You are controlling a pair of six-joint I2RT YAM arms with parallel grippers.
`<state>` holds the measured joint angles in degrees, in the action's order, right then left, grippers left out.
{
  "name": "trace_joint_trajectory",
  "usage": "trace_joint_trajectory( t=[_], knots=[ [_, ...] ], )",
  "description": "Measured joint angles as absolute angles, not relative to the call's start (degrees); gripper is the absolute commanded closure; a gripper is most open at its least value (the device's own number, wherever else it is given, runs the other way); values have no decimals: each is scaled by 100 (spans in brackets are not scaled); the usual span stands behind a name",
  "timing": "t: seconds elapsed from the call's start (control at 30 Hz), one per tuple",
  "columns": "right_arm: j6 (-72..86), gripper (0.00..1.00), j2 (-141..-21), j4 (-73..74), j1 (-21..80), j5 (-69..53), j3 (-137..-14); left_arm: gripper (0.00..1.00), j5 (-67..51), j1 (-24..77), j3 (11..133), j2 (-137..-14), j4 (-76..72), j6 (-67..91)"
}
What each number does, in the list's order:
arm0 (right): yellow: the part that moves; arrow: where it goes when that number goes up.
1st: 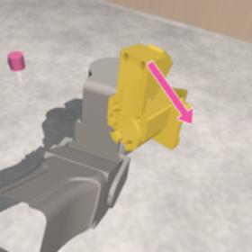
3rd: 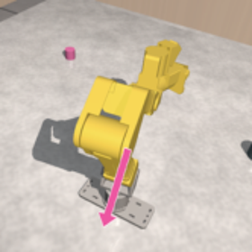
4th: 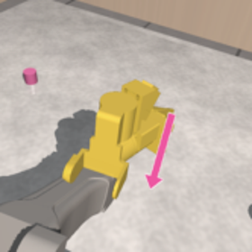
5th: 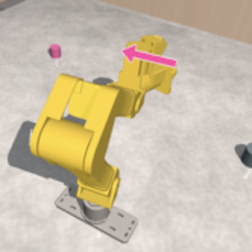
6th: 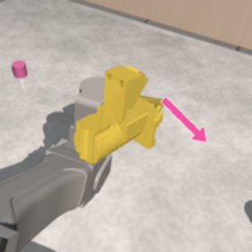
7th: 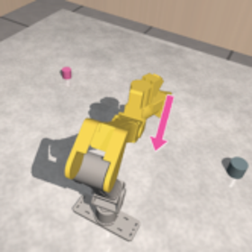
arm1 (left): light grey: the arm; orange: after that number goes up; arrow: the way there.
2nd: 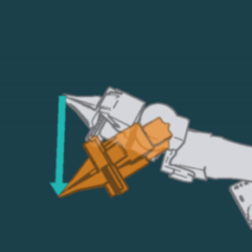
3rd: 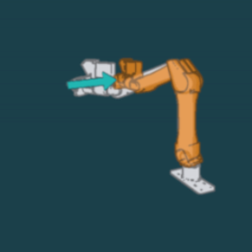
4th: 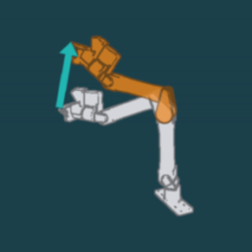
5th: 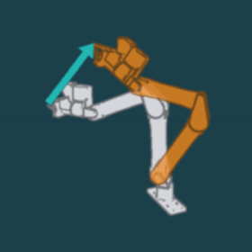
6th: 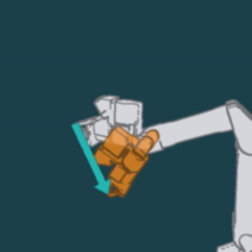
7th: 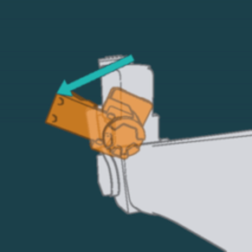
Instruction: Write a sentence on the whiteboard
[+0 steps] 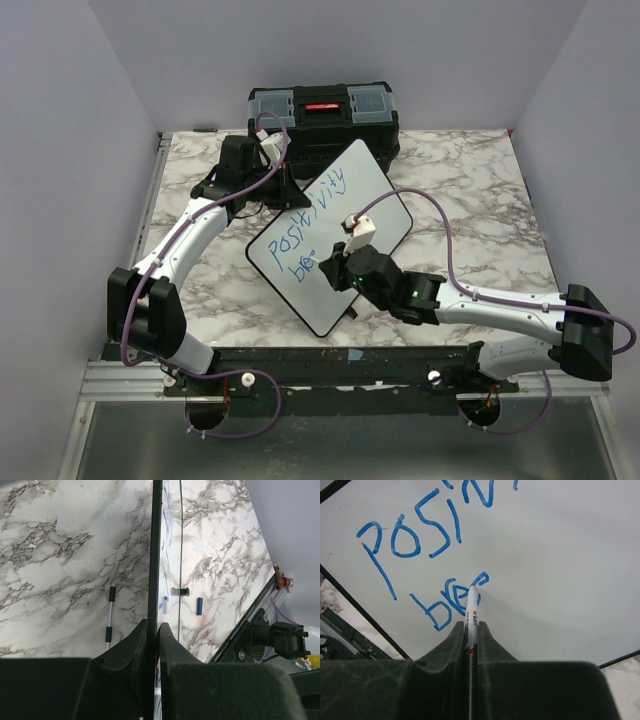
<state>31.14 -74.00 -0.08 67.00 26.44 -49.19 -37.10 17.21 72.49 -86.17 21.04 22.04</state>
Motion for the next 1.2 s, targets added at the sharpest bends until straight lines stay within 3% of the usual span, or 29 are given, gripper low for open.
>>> trace_joint_trajectory(
  t=[1.2],
  knots=[
    [2744,99,-7419,561,6510,3695,-5393,100,-3710,1732,7249,-8617,2082,2235]
  ],
)
